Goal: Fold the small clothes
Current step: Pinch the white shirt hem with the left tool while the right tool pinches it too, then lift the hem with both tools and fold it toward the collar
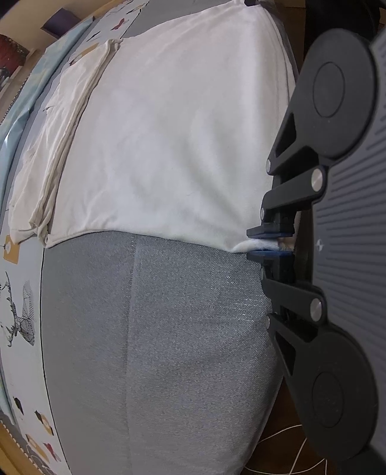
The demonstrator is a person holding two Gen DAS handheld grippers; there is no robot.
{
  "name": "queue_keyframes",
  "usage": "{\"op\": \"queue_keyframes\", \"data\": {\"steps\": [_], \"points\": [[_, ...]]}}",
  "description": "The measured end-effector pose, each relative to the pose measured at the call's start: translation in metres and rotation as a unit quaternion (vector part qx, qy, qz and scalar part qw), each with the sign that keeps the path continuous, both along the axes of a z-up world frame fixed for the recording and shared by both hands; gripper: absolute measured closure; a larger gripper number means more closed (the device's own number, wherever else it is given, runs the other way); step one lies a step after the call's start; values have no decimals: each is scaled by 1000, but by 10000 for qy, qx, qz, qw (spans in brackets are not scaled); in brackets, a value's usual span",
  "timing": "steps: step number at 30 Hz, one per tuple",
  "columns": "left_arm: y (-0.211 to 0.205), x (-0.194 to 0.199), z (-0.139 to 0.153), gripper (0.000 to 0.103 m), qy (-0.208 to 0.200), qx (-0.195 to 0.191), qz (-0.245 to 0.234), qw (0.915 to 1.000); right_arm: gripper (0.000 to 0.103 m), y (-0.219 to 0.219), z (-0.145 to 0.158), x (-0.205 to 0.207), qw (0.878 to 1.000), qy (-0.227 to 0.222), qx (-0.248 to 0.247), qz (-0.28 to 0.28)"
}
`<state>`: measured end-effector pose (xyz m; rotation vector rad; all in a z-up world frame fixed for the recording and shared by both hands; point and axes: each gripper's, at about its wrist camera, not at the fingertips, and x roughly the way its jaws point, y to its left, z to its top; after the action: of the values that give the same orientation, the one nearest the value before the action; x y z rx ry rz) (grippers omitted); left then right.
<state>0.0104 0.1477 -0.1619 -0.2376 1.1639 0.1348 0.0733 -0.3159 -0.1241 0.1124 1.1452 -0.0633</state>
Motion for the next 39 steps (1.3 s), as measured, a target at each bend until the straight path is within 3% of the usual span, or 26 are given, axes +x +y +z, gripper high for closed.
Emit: {"op": "queue_keyframes", "data": {"steps": [7, 13, 17, 20, 23, 26, 30, 36, 39], "points": [[6, -5, 17, 97, -199, -5, 49, 9998, 95, 6, 20, -2, 9987, -417, -81, 287], [12, -24, 85, 97, -1180, -138, 21, 9929, 96, 8, 88, -7, 9879, -1344, 187, 746], [10, -57, 129, 98, -1694, -145, -151, 9853, 96, 4, 137, -28, 9759, -1869, 297, 1084], [21, -98, 157, 98, -1951, -554, -87, 9792, 97, -1, 172, -55, 9643, -2187, 391, 1443], [32, -135, 176, 98, -2088, -703, 35, 9754, 97, -17, 210, -93, 9472, -2601, 727, 1726], [40, -148, 181, 98, -2052, -801, 204, 9752, 97, -37, 230, -123, 9328, -2913, 1193, 1753], [46, -113, 178, 98, -2026, -667, 227, 9767, 97, -42, 221, -123, 9348, -2875, 1312, 1622], [64, -27, 155, 98, -1767, -532, 356, 9822, 97, -9, 196, -59, 9476, -2731, 629, 1531], [69, 20, 138, 97, -1566, -312, 285, 9868, 97, 5, 186, -16, 9518, -2631, 523, 1484]]}}
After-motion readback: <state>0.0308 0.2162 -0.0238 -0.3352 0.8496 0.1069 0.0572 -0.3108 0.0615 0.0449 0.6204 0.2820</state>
